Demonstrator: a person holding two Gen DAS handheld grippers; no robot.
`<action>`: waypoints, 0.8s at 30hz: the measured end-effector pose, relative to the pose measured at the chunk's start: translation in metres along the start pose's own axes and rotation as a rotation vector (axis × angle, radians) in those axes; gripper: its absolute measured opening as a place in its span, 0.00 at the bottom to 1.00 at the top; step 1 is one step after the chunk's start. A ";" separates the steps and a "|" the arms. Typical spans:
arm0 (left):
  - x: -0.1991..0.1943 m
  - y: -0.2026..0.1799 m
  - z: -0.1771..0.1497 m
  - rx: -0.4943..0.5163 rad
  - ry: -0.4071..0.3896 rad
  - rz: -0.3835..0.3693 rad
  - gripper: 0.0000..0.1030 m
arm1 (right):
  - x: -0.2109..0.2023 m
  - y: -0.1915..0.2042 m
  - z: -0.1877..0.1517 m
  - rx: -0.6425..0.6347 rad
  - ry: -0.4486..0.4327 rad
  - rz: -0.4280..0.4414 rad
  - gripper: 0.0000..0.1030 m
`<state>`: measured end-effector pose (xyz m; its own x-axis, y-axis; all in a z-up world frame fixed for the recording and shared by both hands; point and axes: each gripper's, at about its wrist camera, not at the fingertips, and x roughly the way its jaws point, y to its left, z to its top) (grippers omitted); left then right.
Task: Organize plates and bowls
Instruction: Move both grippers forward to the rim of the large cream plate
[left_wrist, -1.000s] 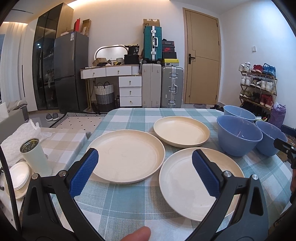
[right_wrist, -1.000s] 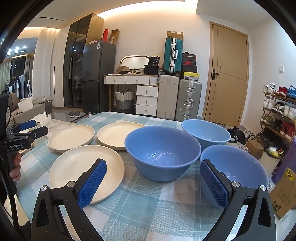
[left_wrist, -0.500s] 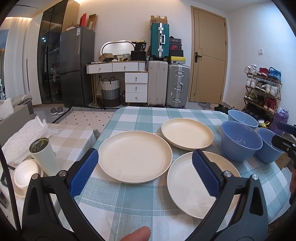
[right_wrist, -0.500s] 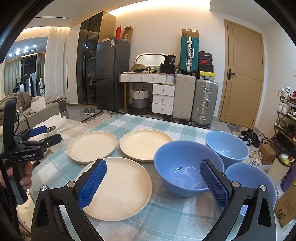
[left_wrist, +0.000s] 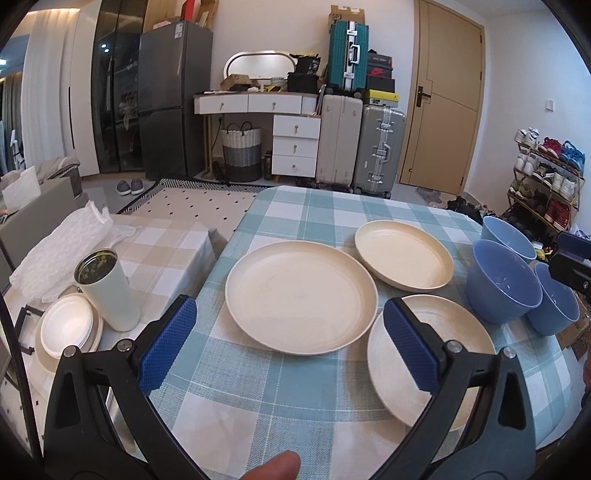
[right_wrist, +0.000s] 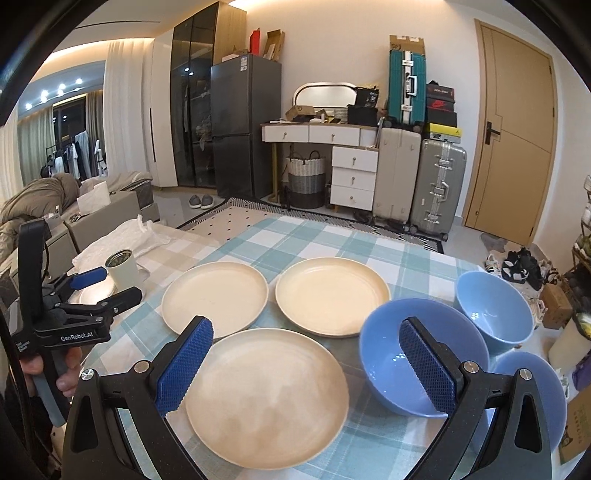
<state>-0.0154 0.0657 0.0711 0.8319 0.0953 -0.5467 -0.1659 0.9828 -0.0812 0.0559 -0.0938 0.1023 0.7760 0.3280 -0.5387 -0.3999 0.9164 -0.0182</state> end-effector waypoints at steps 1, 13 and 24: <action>0.001 0.003 0.001 -0.008 0.010 0.000 0.98 | 0.004 0.003 0.004 -0.007 0.009 0.007 1.00; 0.047 0.028 0.018 -0.054 0.098 0.017 0.98 | 0.058 0.027 0.043 -0.007 0.086 0.062 1.00; 0.099 0.048 0.017 -0.073 0.181 0.027 0.98 | 0.123 0.033 0.041 0.044 0.151 0.102 1.00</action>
<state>0.0677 0.1254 0.0269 0.7186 0.0854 -0.6902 -0.2305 0.9656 -0.1205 0.1583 -0.0142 0.0705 0.6490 0.3844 -0.6565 -0.4481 0.8905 0.0784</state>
